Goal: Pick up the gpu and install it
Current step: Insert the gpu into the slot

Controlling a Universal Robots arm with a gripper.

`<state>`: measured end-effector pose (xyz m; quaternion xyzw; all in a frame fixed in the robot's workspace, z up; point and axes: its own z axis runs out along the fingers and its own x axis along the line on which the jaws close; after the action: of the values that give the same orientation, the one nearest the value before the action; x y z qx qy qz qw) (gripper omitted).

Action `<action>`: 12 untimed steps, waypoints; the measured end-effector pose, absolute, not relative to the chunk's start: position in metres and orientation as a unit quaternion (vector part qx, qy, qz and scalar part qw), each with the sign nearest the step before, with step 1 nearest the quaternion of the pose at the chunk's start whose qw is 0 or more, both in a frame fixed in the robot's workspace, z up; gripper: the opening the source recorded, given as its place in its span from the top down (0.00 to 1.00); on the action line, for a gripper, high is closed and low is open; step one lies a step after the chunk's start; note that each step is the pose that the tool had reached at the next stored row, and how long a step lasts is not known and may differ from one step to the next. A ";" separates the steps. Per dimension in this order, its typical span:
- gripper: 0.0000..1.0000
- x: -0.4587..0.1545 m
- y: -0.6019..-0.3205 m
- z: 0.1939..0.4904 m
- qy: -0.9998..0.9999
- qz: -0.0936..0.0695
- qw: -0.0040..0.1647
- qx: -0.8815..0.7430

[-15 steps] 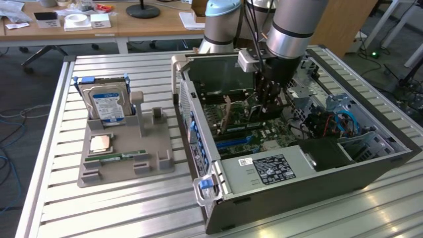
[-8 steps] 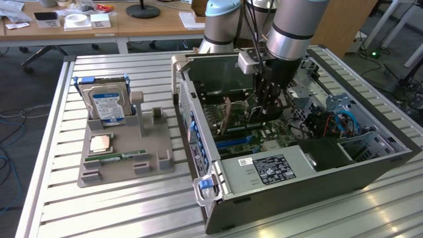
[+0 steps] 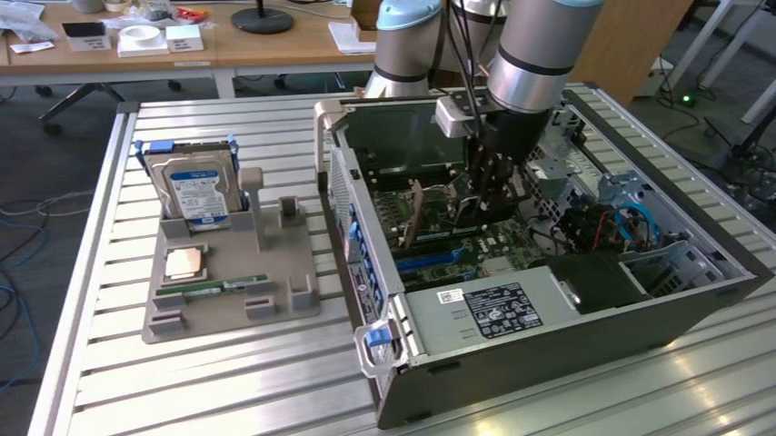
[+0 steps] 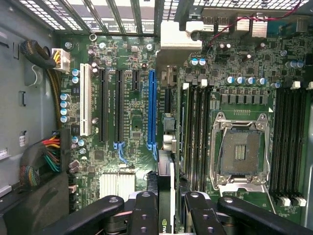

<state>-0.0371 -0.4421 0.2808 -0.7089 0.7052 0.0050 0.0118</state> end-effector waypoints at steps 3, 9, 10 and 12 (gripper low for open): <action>0.74 -0.037 -0.442 0.280 0.705 0.005 0.012 -0.709; 0.74 -0.037 -0.442 0.279 0.705 0.005 0.012 -0.709; 0.74 -0.037 -0.442 0.278 0.705 0.005 0.012 -0.709; 0.74 -0.037 -0.442 0.278 0.705 0.005 0.012 -0.709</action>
<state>-0.0371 -0.4421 0.2781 -0.7089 0.7051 0.0050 0.0117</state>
